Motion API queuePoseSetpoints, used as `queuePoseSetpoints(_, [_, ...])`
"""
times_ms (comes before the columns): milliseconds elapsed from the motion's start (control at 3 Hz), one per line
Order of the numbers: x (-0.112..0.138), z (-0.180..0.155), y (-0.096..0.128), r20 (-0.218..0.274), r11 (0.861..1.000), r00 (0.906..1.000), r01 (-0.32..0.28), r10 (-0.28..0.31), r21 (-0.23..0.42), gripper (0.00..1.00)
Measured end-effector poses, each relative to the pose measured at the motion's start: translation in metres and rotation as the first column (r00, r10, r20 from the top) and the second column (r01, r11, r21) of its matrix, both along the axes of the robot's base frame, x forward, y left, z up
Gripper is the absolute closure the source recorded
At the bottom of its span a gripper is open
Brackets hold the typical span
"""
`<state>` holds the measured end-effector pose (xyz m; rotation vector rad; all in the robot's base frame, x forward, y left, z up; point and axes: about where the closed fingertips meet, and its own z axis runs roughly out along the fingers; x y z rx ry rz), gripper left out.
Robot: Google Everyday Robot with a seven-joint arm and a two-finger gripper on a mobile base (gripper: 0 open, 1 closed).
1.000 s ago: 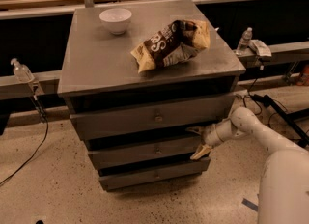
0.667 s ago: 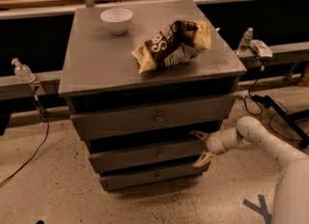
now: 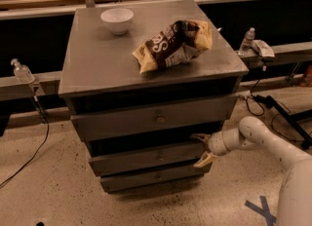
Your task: Open middle drawer
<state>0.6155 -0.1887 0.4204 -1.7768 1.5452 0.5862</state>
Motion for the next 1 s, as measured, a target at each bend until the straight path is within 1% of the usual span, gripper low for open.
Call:
queuePoseSetpoints(333, [-0.027, 0.012, 0.005, 0.022, 1.000, 0.9996, 0.020, -0.020, 0.002, 0.30])
queuePoseSetpoints(667, [-0.054, 0.043, 0.018, 0.091, 1.000, 0.9957, 0.022, -0.021, -0.006, 0.27])
queuePoseSetpoints(1000, [-0.068, 0.064, 0.031, 0.124, 1.000, 0.9922, 0.001, 0.002, -0.027, 0.21])
